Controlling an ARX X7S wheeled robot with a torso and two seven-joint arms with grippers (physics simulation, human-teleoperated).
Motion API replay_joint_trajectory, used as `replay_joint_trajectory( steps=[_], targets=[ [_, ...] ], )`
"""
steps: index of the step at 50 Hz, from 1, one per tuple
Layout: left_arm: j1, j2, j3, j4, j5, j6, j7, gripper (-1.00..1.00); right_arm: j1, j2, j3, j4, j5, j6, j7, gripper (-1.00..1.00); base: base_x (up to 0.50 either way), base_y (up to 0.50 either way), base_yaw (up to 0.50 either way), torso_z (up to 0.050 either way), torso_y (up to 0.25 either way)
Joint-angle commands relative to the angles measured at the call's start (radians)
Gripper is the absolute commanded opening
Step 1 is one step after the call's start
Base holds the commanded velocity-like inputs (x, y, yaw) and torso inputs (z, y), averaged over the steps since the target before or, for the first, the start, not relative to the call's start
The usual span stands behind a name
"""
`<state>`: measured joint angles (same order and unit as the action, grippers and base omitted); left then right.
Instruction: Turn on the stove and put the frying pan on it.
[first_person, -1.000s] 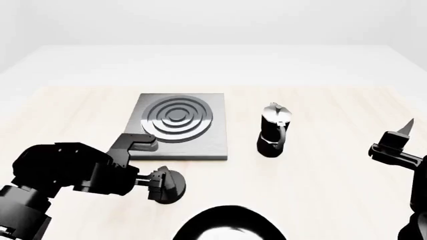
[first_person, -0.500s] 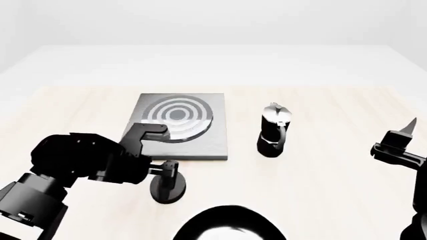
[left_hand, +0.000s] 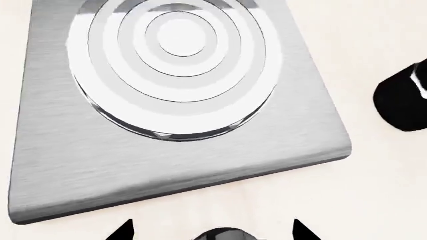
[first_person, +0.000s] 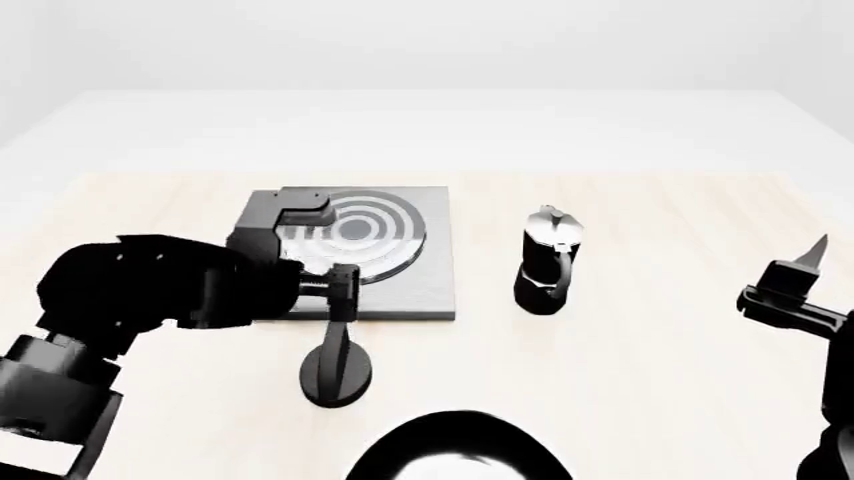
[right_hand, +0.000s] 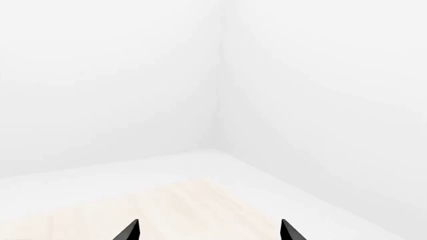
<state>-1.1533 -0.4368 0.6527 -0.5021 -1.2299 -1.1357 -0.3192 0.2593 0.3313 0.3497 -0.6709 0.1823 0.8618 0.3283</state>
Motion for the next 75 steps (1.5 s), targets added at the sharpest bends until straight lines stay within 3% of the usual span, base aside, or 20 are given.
replay_joint_trajectory(
  steps=[1,3,7,10,12,13,18,20,21,24,37,46,58,69,75],
  targets=[
    [-0.055,-0.075,-0.283,0.429,-0.257,-0.051,-0.387,1.00,0.022,-0.020,0.005,-0.005,0.005,0.021,-0.034,1.00,0.00,0.00,0.00,0.000,0.000],
    [-0.068,-0.098,-0.318,0.518,-0.251,-0.017,-0.384,1.00,0.025,-0.020,0.003,-0.010,0.011,0.028,-0.037,1.00,0.00,0.00,0.00,0.000,0.000],
    [-0.078,-0.149,-0.329,0.607,-0.379,-0.102,-0.443,1.00,0.043,-0.020,0.007,-0.032,0.039,0.067,-0.050,1.00,0.00,0.00,0.00,0.000,0.000],
    [-0.052,-0.177,-0.328,0.687,-0.386,-0.118,-0.292,1.00,0.049,-0.016,0.002,-0.036,0.041,0.075,-0.049,1.00,0.00,0.00,0.00,0.000,0.000],
    [-0.053,-0.202,-0.287,0.748,-0.314,-0.140,-0.212,1.00,0.052,-0.014,0.002,-0.033,0.042,0.078,-0.049,1.00,0.00,0.00,0.00,0.000,0.000],
    [-0.065,-0.227,-0.247,0.811,-0.232,-0.140,-0.103,1.00,0.053,-0.012,0.005,-0.034,0.043,0.083,-0.049,1.00,0.00,0.00,0.00,0.000,0.000],
    [-0.102,-0.317,-0.170,0.976,-0.229,-0.216,0.140,1.00,0.053,-0.010,0.010,-0.030,0.044,0.083,-0.047,1.00,0.00,0.00,0.00,0.000,0.000],
    [-0.119,-0.338,-0.139,0.994,-0.330,-0.288,0.134,1.00,0.052,-0.010,0.008,-0.026,0.043,0.079,-0.046,1.00,0.00,0.00,0.00,0.000,0.000],
    [-0.138,-0.369,-0.111,1.035,-0.480,-0.323,0.117,1.00,0.050,-0.009,0.004,-0.024,0.039,0.077,-0.044,1.00,0.00,0.00,0.00,0.000,0.000],
    [-0.193,-0.415,-0.021,1.098,-0.691,-0.323,-0.019,1.00,0.050,-0.008,0.001,-0.023,0.037,0.077,-0.041,1.00,0.00,0.00,0.00,0.000,0.000],
    [-0.349,-0.510,0.284,1.306,-1.080,-0.224,-0.362,1.00,0.053,-0.003,-0.008,-0.017,0.030,0.077,-0.029,1.00,0.00,0.00,0.00,0.000,0.000],
    [-0.413,-0.536,0.327,1.299,-1.125,-0.238,-0.406,1.00,0.041,-0.005,-0.004,-0.005,0.030,0.059,-0.028,1.00,0.00,0.00,0.00,0.000,0.000],
    [-0.402,-0.537,0.311,1.286,-1.100,-0.250,-0.378,1.00,0.047,-0.002,-0.010,-0.005,0.033,0.066,-0.024,1.00,0.00,0.00,0.00,0.000,0.000],
    [-0.214,-0.557,0.337,1.302,-0.971,-0.259,-0.338,1.00,0.048,-0.006,0.011,-0.009,0.027,0.081,0.000,1.00,0.00,0.00,0.00,0.000,0.000],
    [-0.222,-0.582,0.361,1.253,-0.957,-0.279,-0.353,1.00,0.041,-0.010,0.017,-0.007,0.038,0.067,-0.009,1.00,0.00,0.00,0.00,0.000,0.000]
  ],
)
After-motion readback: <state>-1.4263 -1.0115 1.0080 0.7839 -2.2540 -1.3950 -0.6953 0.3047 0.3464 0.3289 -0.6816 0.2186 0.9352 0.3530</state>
